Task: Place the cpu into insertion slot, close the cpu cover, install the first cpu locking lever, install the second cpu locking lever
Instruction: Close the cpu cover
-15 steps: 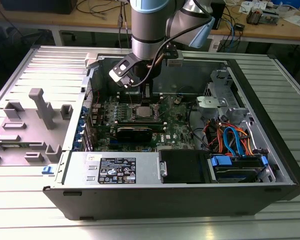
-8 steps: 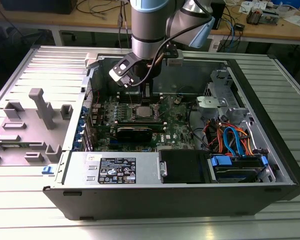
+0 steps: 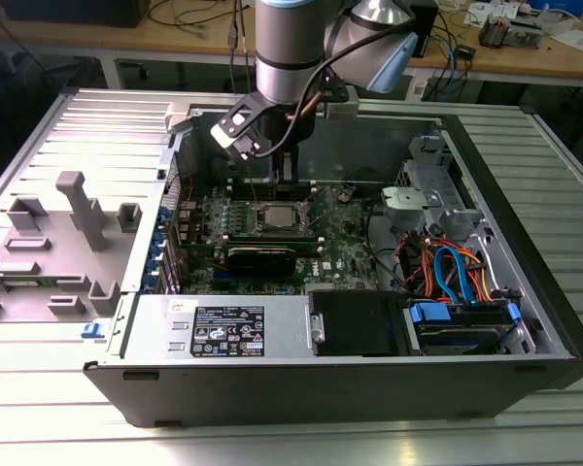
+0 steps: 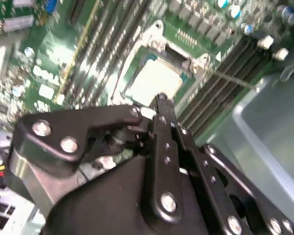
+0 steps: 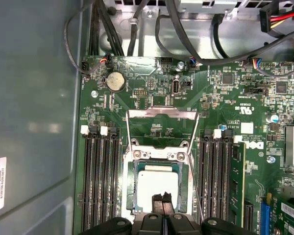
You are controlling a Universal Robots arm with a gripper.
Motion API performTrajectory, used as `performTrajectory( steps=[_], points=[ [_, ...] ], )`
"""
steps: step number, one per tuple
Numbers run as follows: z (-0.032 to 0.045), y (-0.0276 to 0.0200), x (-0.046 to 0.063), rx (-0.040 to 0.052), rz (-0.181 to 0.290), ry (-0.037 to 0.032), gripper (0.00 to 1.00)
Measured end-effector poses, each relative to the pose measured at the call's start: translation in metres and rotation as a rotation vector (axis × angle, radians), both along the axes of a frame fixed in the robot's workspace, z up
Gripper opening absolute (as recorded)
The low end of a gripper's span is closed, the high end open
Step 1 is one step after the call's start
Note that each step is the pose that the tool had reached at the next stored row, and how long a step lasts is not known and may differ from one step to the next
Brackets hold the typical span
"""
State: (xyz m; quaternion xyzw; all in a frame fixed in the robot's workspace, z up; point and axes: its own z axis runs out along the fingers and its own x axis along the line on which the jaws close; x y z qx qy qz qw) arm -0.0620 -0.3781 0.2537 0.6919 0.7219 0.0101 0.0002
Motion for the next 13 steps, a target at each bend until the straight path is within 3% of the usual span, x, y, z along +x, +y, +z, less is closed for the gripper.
performTrajectory(
  steps=[13],
  points=[
    [0.0005,0.0000,0.0000,-0.0009,0.000,-0.0001,0.11]
  ],
)
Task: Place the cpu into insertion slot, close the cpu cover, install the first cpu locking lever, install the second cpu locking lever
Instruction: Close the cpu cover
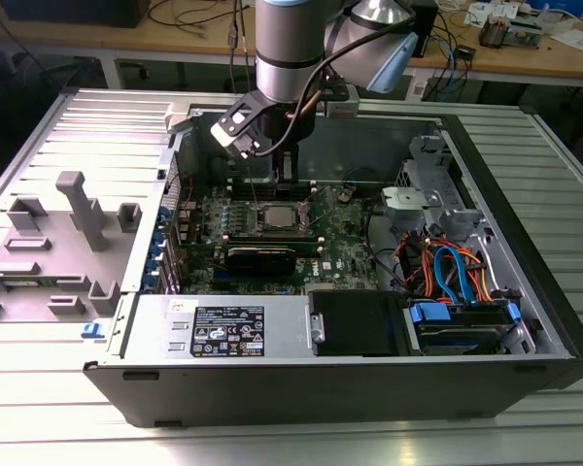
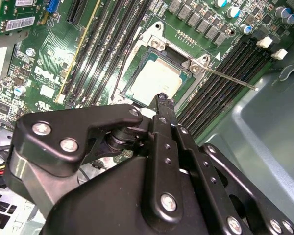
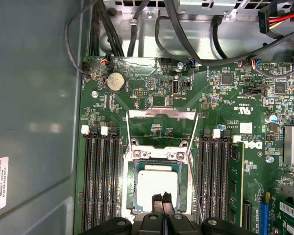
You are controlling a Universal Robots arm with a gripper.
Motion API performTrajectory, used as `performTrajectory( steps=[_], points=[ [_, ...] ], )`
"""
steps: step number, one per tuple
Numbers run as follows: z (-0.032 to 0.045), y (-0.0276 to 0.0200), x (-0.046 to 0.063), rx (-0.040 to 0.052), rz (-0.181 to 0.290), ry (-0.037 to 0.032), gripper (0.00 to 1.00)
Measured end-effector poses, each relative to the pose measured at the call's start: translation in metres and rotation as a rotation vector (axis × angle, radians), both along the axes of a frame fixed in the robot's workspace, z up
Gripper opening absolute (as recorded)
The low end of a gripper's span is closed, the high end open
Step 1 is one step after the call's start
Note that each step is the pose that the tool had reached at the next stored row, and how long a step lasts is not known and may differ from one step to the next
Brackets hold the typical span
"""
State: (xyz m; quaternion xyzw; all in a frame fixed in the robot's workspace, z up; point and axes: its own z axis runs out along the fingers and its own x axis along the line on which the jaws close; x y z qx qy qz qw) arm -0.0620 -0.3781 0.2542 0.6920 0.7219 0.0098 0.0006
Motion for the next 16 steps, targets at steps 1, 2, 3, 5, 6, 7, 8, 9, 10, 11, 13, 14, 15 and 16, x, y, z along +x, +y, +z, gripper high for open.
performTrajectory(
  steps=[1,2,3,5,6,7,8,9,10,11,13,14,15,16],
  points=[
    [0.0005,0.0000,0.000,-0.0001,0.000,0.0001,0.11],
    [0.0012,0.0000,0.000,-0.0002,0.000,0.0001,0.11],
    [0.0025,0.0000,0.000,-0.0001,0.000,0.0000,0.11],
    [0.0082,0.0000,0.000,0.0000,0.000,0.0000,0.11],
    [0.0107,0.0000,0.000,0.0000,0.000,0.0000,0.11],
    [0.0119,0.0000,0.000,0.0000,0.000,0.0000,0.11],
    [0.0132,0.0000,0.000,-0.0001,0.000,0.0000,0.11],
    [0.0152,0.0000,0.000,0.0000,0.000,0.0000,0.11],
    [0.0164,0.0000,0.000,0.0001,0.000,0.0000,0.11],
    [0.0176,0.0000,0.000,-0.0001,0.000,0.0001,0.11],
    [0.0195,0.0000,0.000,0.0003,0.000,-0.0002,0.11],
    [0.0199,0.0000,0.000,0.0000,0.000,0.0000,0.11],
    [0.0199,0.0000,0.001,0.0000,0.000,0.0000,0.11],
    [0.0198,0.0000,0.001,0.0000,0.000,0.0000,0.11]
  ],
)
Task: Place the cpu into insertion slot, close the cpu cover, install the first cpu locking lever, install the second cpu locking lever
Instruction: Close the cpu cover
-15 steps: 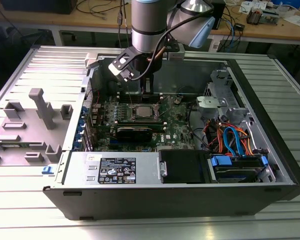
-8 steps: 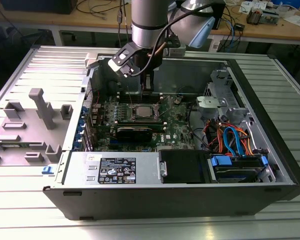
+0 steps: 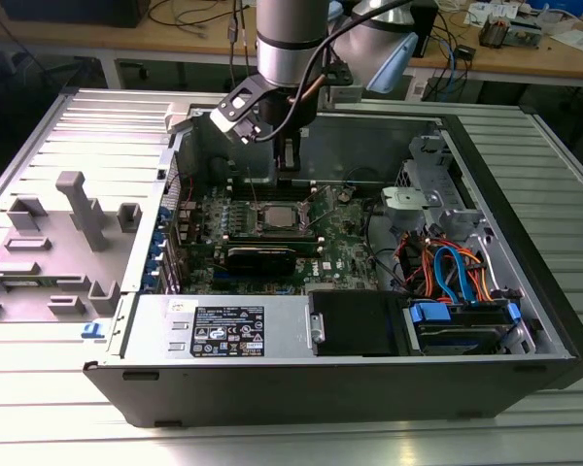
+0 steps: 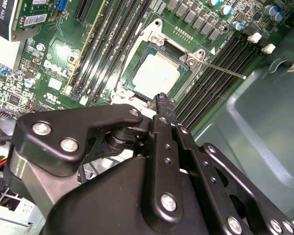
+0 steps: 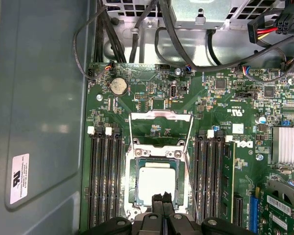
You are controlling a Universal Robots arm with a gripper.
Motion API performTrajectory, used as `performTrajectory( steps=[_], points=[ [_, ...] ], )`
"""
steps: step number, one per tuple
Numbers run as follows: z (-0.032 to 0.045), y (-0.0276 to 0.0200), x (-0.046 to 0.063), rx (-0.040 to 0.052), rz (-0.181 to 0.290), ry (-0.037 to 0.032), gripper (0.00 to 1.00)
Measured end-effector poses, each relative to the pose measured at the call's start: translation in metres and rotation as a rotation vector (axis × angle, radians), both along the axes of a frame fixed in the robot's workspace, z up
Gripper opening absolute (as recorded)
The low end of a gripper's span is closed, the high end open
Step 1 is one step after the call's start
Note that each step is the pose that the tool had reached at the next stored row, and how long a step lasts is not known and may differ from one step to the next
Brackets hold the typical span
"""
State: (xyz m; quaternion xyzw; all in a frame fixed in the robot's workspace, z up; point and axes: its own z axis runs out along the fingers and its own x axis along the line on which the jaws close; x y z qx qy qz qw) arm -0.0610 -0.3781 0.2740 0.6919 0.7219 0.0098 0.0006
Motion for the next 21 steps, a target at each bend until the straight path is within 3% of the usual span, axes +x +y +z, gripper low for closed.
performTrajectory(
  steps=[21],
  points=[
    [0.0000,0.0000,0.0057,0.0000,0.000,0.0000,0.11]
  ],
)
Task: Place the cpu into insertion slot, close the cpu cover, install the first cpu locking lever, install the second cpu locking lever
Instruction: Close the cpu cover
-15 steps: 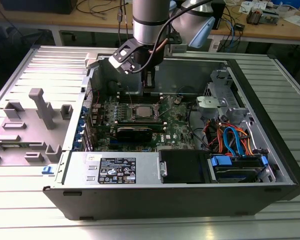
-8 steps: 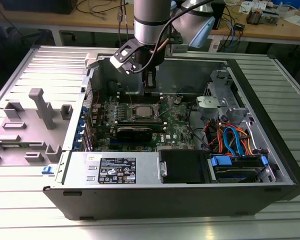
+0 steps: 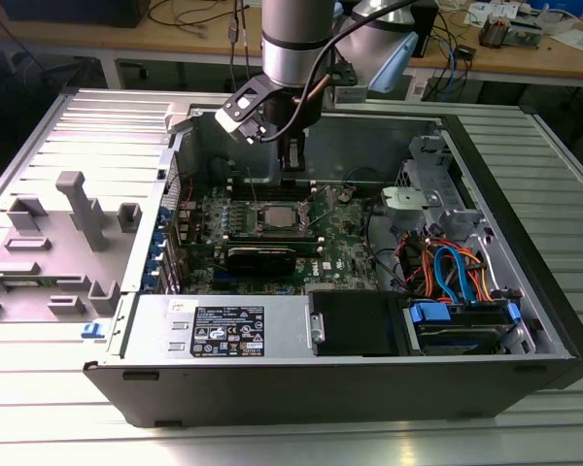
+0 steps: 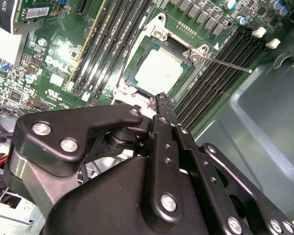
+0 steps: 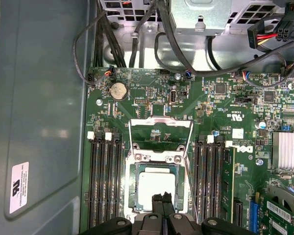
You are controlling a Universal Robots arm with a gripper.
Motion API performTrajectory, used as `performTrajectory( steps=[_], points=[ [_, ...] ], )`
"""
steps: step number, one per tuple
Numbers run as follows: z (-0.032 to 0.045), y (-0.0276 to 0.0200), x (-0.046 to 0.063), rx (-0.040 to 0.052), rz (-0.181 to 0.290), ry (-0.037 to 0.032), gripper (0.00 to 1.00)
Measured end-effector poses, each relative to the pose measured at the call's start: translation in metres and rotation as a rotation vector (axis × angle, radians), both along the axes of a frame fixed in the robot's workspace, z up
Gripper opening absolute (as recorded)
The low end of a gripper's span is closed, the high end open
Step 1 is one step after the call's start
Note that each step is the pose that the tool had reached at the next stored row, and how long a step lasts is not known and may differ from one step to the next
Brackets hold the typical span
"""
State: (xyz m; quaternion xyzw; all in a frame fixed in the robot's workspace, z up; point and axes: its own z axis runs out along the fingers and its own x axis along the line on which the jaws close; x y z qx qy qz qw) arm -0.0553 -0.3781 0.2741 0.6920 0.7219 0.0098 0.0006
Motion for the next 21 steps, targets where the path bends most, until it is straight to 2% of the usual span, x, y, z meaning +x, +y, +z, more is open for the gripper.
performTrajectory(
  steps=[8,13,21],
  points=[
    [0.0000,0.0000,0.0005,0.0000,0.000,0.0000,0.11],
    [0.0000,0.0000,0.0060,0.0000,0.000,0.0000,0.11],
    [0.0016,0.0000,0.0082,0.0000,0.000,0.0000,0.11]
  ],
)
